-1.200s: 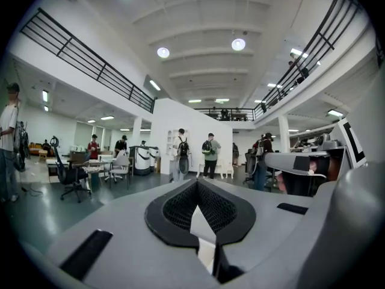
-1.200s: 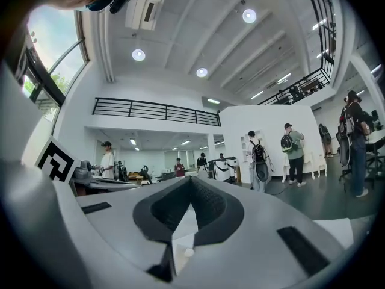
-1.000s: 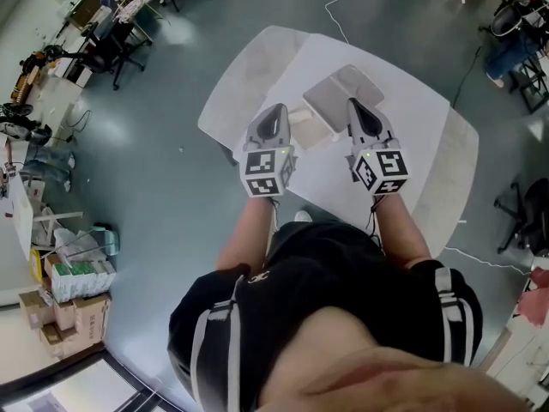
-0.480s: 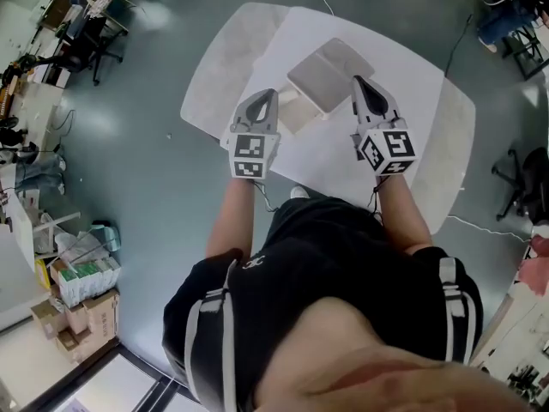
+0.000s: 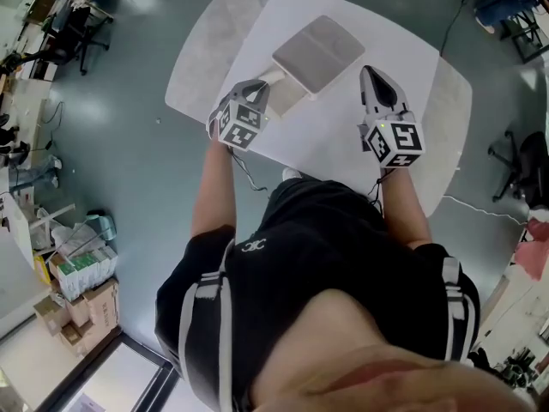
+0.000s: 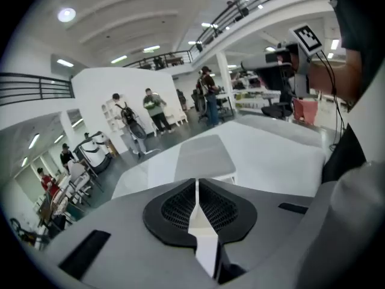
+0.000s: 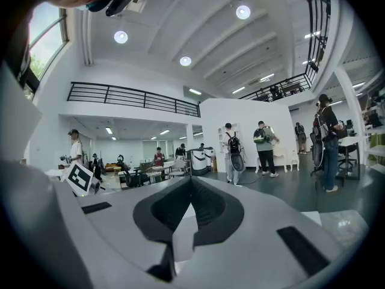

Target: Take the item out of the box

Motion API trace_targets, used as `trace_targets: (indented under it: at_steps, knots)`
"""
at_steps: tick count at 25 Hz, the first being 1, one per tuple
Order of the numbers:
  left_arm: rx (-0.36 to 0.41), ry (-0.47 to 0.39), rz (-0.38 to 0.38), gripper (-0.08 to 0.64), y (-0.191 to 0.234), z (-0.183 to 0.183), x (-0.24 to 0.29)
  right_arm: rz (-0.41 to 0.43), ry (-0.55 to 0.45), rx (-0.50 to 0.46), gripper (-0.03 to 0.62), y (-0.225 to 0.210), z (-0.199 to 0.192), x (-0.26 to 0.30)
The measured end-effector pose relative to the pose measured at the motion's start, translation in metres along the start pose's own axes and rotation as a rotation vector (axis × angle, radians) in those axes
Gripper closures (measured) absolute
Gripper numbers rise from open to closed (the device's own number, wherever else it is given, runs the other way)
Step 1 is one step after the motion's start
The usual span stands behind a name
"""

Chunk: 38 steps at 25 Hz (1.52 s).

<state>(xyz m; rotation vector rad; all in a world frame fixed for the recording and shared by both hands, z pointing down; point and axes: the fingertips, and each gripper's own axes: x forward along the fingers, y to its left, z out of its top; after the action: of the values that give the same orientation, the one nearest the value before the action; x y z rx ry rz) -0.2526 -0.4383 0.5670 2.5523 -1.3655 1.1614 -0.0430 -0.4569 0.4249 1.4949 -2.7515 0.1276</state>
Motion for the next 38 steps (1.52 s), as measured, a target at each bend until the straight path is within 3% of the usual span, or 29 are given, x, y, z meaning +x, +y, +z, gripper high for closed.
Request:
trace_targets:
  at_steps: [6,16,21,26,38]
  knots:
    - [0.073,0.188,-0.145,0.383,-0.013,-0.038,0.034,-0.068,0.017,0.001,0.58,-0.023,-0.006,-0.018]
    - [0.142,0.302,-0.155,0.386,-0.003,-0.06,0.085,-0.157,0.043,0.006,0.58,-0.051,-0.016,-0.039]
    - [0.113,0.347,-0.17,0.407,0.001,-0.061,0.113,-0.196,0.059,0.01,0.58,-0.062,-0.021,-0.048]
    - [0.209,0.445,-0.156,0.402,0.0,-0.078,0.139,-0.214,0.07,0.017,0.58,-0.07,-0.026,-0.054]
    - [0.276,0.553,-0.179,0.402,-0.001,-0.095,0.169,-0.241,0.087,0.019,0.58,-0.083,-0.032,-0.058]
